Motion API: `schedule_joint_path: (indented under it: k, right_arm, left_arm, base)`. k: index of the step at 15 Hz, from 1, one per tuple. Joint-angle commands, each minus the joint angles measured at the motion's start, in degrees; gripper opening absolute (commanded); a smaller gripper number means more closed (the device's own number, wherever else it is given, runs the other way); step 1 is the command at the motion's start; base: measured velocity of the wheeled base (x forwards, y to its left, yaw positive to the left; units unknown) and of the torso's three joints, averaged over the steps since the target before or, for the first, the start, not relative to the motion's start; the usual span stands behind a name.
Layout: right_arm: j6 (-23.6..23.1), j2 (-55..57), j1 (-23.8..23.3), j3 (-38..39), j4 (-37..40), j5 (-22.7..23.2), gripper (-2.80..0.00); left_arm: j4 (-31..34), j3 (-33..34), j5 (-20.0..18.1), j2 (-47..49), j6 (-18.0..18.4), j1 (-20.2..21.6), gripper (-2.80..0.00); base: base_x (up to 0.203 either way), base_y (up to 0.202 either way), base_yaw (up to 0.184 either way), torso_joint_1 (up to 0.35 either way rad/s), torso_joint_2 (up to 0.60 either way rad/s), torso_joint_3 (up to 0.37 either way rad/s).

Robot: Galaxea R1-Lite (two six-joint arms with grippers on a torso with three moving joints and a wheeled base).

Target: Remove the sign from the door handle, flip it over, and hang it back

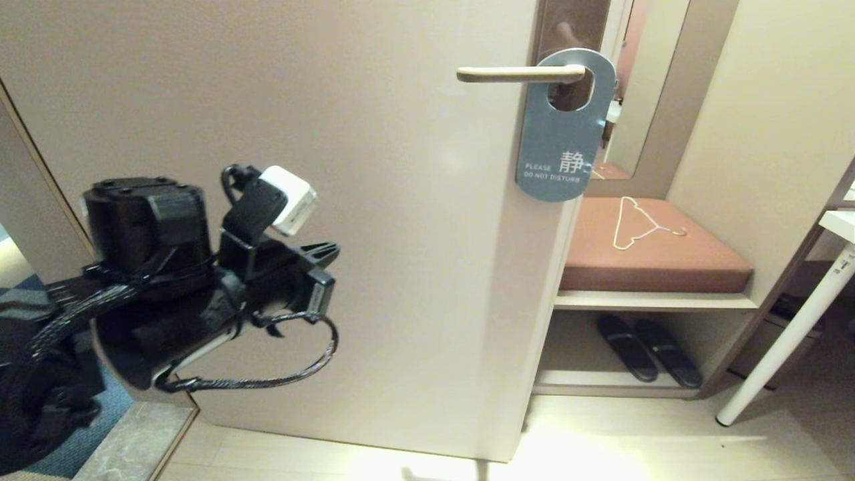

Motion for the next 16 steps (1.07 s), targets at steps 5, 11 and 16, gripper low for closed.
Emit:
schedule_joint_path:
  k: [5,11,16]
  right_arm:
    - [0.0,0.0,0.0,0.0,0.0,0.0,-2.80]
    - [0.0,0.0,0.0,0.0,0.0,0.0,-2.80]
    - [0.0,0.0,0.0,0.0,0.0,0.0,-2.80]
  left_arm:
    - [-0.7,22.6,1.9,-22.5,0.3,12.9,-2.80]
    - [4.1,39.9,2.2,-49.8,-1.4,25.0,-2.80]
    - [19.7,41.2,0.1,-69.1,-2.3,32.7,-2.80]
  base:
    - [0.000,0.000,0.000,0.000,0.00,0.000]
    - [0.000,0.000,0.000,0.000,0.00,0.000]
    - [0.000,0.000,0.000,0.000,0.00,0.000]
